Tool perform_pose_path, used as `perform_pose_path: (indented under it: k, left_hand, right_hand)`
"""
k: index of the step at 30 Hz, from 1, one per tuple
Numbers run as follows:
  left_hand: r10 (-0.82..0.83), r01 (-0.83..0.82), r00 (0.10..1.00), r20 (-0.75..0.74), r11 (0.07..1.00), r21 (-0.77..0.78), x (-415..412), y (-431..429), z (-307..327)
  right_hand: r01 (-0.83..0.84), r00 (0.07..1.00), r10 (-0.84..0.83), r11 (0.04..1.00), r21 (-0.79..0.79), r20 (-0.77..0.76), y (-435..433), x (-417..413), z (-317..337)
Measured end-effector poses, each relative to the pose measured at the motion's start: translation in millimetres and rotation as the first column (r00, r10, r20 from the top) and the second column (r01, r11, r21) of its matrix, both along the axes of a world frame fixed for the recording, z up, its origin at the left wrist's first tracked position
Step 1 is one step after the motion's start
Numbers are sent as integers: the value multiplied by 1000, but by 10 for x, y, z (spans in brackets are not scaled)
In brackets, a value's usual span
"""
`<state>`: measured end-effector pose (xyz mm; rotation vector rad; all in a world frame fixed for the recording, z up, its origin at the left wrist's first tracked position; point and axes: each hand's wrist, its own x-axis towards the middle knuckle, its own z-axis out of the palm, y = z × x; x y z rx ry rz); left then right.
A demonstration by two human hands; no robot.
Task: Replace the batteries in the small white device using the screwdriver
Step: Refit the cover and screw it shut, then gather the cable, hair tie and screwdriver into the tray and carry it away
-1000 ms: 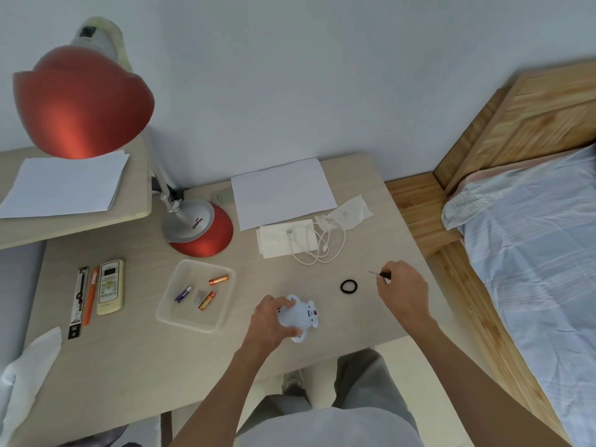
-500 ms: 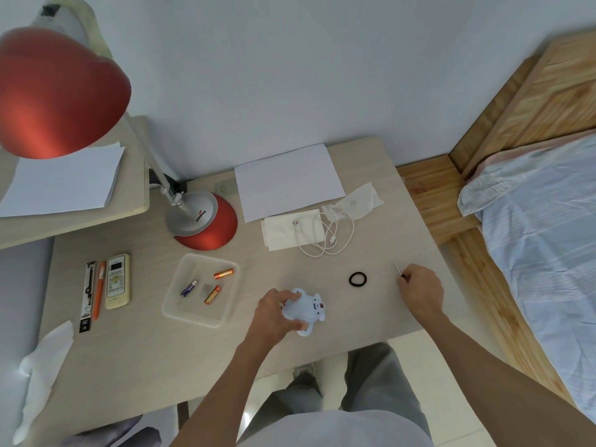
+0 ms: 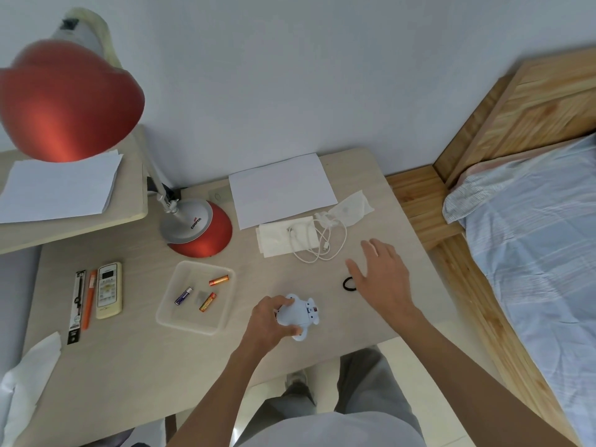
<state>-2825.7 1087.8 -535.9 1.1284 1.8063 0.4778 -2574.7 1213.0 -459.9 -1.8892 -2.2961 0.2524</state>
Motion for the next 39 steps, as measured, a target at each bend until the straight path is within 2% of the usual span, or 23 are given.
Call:
perform_pose_path:
  k: [7,10,12,17,22,26,30,34,39]
  left_hand:
    - [-34,35,999,-34,999,25,-19,-64,162]
    - [-53,60,991,-126,997,47,-169,-40,361]
    - [-90,117,965,-247,988,98,-277,-9,559]
    - [-81,259,778,-622,945,200,-438,63,1278]
    - [-42,371,611,-791,898,239,-472,143,2002]
    - [-88,446,541,-836,873,197,-390,253,2332]
    - [-121,487,528,-840,854,183,-239,445,2380]
    - [-169,526,495,-852,839,140,-108,684,2194]
    - [-270,562,445,-854,826,32,58,1024,1777]
  right_hand:
    - [-115,993,118,983,142,-13,-301,-374,358]
    - [-121,992,126,980,159,-18,-388,-458,456]
    - [-124,992,128,978,169,-16,-426,-503,526]
    - [-143,988,149,977,156,-28,-487,-588,793]
    - [-139,987,154,966,219,-52,-541,-597,1128]
    - [-115,990,130,961,252,-47,-539,-556,1315]
    - [-72,995,86,967,244,-49,-499,-469,1373]
    - [-32,997,47,973,228,-59,-433,-320,1210]
    - [62,998,-60,989,137,-20,-363,-173,791]
